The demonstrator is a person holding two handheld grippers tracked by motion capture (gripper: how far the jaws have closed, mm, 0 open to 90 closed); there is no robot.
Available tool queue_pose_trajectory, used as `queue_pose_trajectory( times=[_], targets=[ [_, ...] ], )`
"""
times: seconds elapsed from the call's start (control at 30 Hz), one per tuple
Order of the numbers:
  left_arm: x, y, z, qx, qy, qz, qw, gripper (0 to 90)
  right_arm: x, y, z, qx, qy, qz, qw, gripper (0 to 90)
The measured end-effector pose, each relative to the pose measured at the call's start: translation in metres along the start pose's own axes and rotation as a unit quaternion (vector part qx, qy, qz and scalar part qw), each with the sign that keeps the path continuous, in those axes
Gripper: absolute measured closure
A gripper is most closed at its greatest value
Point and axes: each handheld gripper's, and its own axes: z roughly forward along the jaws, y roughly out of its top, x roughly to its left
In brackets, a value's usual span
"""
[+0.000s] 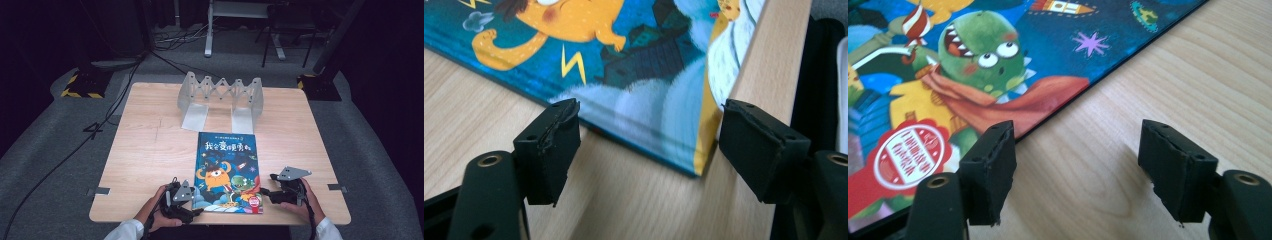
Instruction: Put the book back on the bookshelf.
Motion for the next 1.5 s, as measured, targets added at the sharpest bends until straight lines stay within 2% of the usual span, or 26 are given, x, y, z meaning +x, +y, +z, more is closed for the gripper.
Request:
queue_pose_trajectory(
  times=[0.03,0.1,0.17,0.23,0.3,0.37,0.43,0.57,0.67,0.77,0.93,1.03,1.17,1.27,1.33,1.37,1.4,1.43,1.5],
  targets=[
    [0.002,-0.004,-0.004,0.002,0.001,0.001,1.0000,24.2,0.001,-0.001,-0.002,0.005,0.001,-0.003,1.0000,31.4],
    [0.009,-0.013,-0.012,0.001,0.014,-0.014,0.9998,24.1,0.003,-0.002,-0.006,0.014,0.010,-0.011,0.9998,31.4],
    [0.016,-0.024,-0.019,-0.010,0.025,-0.021,0.9994,21.8,0.005,-0.006,-0.010,0.014,0.004,-0.006,0.9999,31.5],
    [0.024,-0.032,-0.027,-0.012,0.042,-0.041,0.9982,21.9,0.007,-0.009,-0.013,0.013,-0.001,-0.008,0.9999,31.6],
    [0.029,-0.035,-0.030,-0.012,0.053,-0.051,0.9972,22.0,0.009,-0.011,-0.016,0.016,0.002,-0.010,0.9998,32.4],
    [0.031,-0.034,-0.029,-0.013,0.053,-0.048,0.9974,21.8,0.011,-0.010,-0.022,0.045,0.012,-0.017,0.9988,34.9],
    [0.029,-0.029,-0.024,-0.011,0.044,-0.038,0.9983,21.8,0.019,-0.006,-0.025,0.078,0.023,-0.029,0.9963,35.5],
    [0.022,-0.017,-0.013,-0.011,0.031,-0.025,0.9992,21.9,0.031,0.002,-0.026,0.126,0.031,-0.041,0.9907,34.8],
    [0.014,-0.012,-0.008,-0.011,0.027,-0.018,0.9994,22.7,0.036,0.007,-0.027,0.165,0.034,-0.048,0.9846,31.5],
    [0.011,-0.010,-0.006,-0.011,0.029,-0.020,0.9993,22.8,0.038,0.008,-0.028,0.179,0.036,-0.053,0.9817,33.6],
    [0.007,-0.006,-0.003,-0.011,0.033,-0.025,0.9991,21.4,0.039,0.008,-0.031,0.186,0.039,-0.056,0.9802,41.0],
    [0.003,-0.004,0.000,-0.005,0.047,-0.042,0.9980,16.1,0.040,0.011,-0.031,0.196,0.043,-0.061,0.9777,45.9],
    [0.002,-0.004,0.000,-0.005,0.056,-0.051,0.9971,14.7,0.040,0.015,-0.032,0.228,0.045,-0.066,0.9703,52.7],
    [0.005,-0.007,-0.002,-0.004,0.058,-0.056,0.9967,14.7,0.044,0.022,-0.029,0.266,0.036,-0.082,0.9599,59.5],
    [0.010,-0.008,-0.004,-0.005,0.069,-0.068,0.9953,14.8,0.048,0.026,-0.027,0.279,0.042,-0.096,0.9546,61.4],
    [0.010,-0.008,-0.004,-0.005,0.069,-0.068,0.9953,14.8,0.048,0.026,-0.027,0.279,0.042,-0.096,0.9546,61.4],
    [0.013,-0.009,-0.005,-0.005,0.076,-0.074,0.9943,14.8,0.050,0.027,-0.026,0.282,0.048,-0.100,0.9529,63.2],
    [0.017,-0.011,-0.007,-0.005,0.088,-0.086,0.9924,14.8,0.055,0.029,-0.024,0.286,0.060,-0.110,0.9499,65.4],
    [0.019,-0.011,-0.008,-0.006,0.092,-0.090,0.9916,15.0,0.057,0.030,-0.024,0.286,0.059,-0.107,0.9503,67.2]
  ],
)
